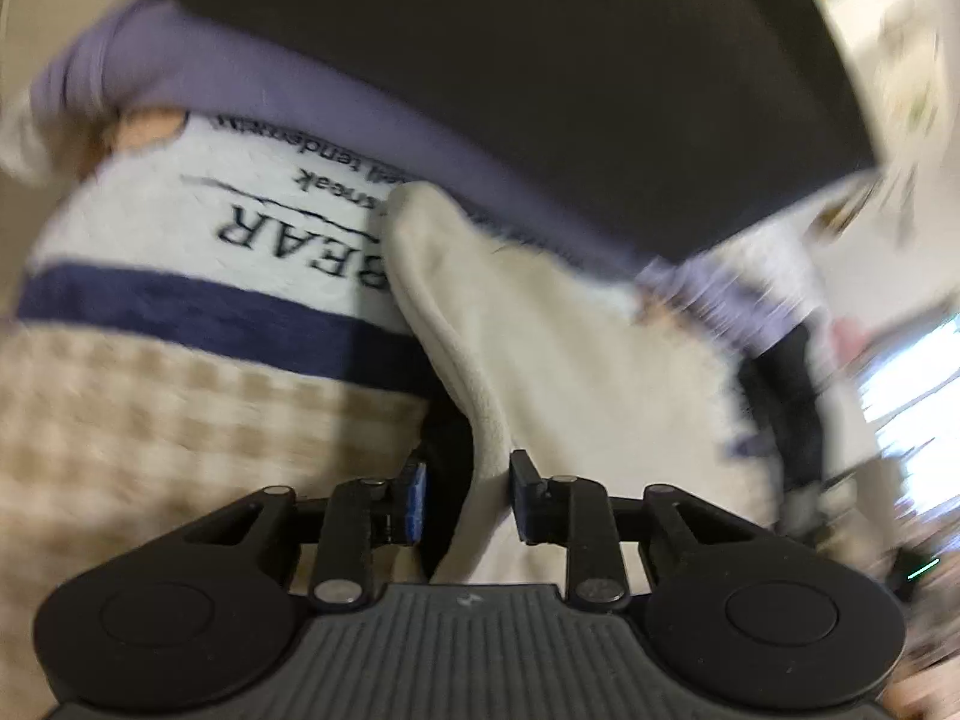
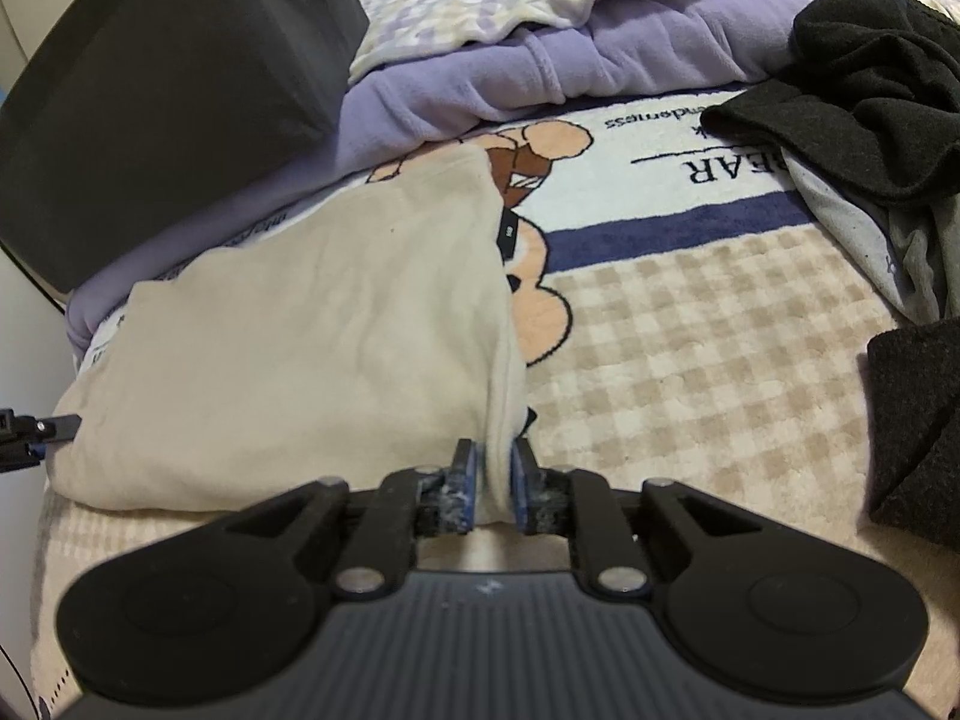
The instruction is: Fold clothes
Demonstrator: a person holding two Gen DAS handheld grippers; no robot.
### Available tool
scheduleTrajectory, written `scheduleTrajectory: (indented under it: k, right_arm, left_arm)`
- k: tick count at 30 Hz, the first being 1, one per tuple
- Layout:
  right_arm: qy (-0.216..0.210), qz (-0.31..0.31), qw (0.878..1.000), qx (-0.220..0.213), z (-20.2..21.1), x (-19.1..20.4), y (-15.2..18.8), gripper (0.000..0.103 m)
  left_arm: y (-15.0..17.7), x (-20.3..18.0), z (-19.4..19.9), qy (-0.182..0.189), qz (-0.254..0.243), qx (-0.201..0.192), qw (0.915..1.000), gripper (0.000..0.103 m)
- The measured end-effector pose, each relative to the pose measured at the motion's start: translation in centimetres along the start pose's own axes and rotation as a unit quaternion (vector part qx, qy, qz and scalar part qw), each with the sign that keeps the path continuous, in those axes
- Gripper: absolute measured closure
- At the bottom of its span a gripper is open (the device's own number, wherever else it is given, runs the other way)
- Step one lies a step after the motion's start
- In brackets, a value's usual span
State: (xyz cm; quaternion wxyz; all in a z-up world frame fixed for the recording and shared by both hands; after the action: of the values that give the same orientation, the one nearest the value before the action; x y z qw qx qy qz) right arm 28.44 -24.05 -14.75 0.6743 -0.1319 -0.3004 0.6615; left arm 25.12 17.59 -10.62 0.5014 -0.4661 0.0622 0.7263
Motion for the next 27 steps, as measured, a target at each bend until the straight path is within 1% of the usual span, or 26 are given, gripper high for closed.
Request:
scheduleTrajectory:
  k: [2, 4, 5, 9, 10, 11, 12, 14, 16, 20, 22, 24, 25, 26, 27]
  right_arm:
    - [-0.002, -0.007, 1.000, -0.003, 0.0, -0.2, 0.0, 0.088]
    - [-0.004, -0.012, 1.000, -0.002, -0.1, -0.4, 0.0, 0.087]
    - [-0.004, -0.014, 1.000, -0.002, -0.2, -0.5, 0.1, 0.087]
    - [-0.007, -0.032, 0.999, 0.005, -0.6, -1.0, 0.4, 0.088]
    - [-0.008, -0.034, 0.999, 0.006, -0.6, -1.1, 0.4, 0.087]
    - [-0.010, -0.037, 0.999, 0.007, -0.6, -1.1, 0.4, 0.086]
    - [-0.017, -0.044, 0.999, 0.008, -0.4, -1.1, 0.2, 0.082]
    - [-0.026, -0.052, 0.998, 0.006, -0.1, -1.1, -0.1, 0.080]
    - [-0.040, -0.063, 0.997, -0.004, 0.4, -0.9, -0.8, 0.078]
    - [-0.038, -0.064, 0.997, -0.009, 0.3, -0.5, -1.9, 0.078]
    - [-0.042, -0.070, 0.997, -0.006, 0.0, -0.2, -2.2, 0.075]
    - [-0.040, -0.074, 0.996, -0.004, -0.1, -0.4, -2.1, 0.075]
    - [-0.035, -0.081, 0.996, -0.003, -0.2, -0.7, -1.9, 0.078]
    - [-0.033, -0.087, 0.996, -0.002, -0.3, -1.0, -1.7, 0.085]
    - [-0.028, -0.102, 0.994, -0.002, -0.5, -1.8, -1.4, 0.097]
  left_arm:
    - [-0.1, 1.0, 0.4, 0.003, 0.028, -0.008, 0.9996, 0.078]
    - [0.3, 2.7, 0.3, -0.011, 0.053, -0.006, 0.9985, 0.079]
    - [0.7, 3.7, 0.2, -0.011, 0.070, -0.004, 0.9974, 0.079]
    - [1.6, 5.9, -0.1, 0.016, 0.125, -0.014, 0.9920, 0.079]
    - [1.7, 6.1, -0.1, 0.022, 0.130, -0.015, 0.9911, 0.078]
    - [1.5, 5.8, 0.0, 0.023, 0.124, -0.012, 0.9920, 0.075]
    - [1.4, 5.4, 0.1, 0.022, 0.116, -0.008, 0.9929, 0.073]
    - [1.1, 4.5, 0.3, 0.014, 0.100, 0.003, 0.9949, 0.069]
    - [0.5, 3.7, 0.7, 0.003, 0.079, 0.012, 0.9968, 0.067]
    - [0.6, 3.0, 1.1, -0.017, 0.042, 0.026, 0.9986, 0.067]
    - [1.0, 2.9, 1.1, -0.020, 0.032, 0.033, 0.9987, 0.067]
    - [1.3, 3.0, 1.0, -0.026, 0.023, 0.035, 0.9988, 0.067]
    - [1.6, 3.2, 1.0, -0.032, 0.013, 0.034, 0.9988, 0.072]
    - [1.8, 3.3, 1.0, -0.037, 0.006, 0.033, 0.9987, 0.083]
    - [2.0, 3.5, 0.9, -0.041, 0.002, 0.034, 0.9986, 0.083]
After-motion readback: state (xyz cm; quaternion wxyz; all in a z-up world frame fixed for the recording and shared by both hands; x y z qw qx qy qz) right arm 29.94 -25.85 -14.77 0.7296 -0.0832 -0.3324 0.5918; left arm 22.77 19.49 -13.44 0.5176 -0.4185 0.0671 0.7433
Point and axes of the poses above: each gripper's, at about its wrist camera, not at the fingertips, and z roughly against the way its jaws point, x to its left, y to its underside, the point moved 9 cm from there along -z, roughly the way its jaws point, and after that the axes turned 5 degrees about y, right-handed, at the moved point
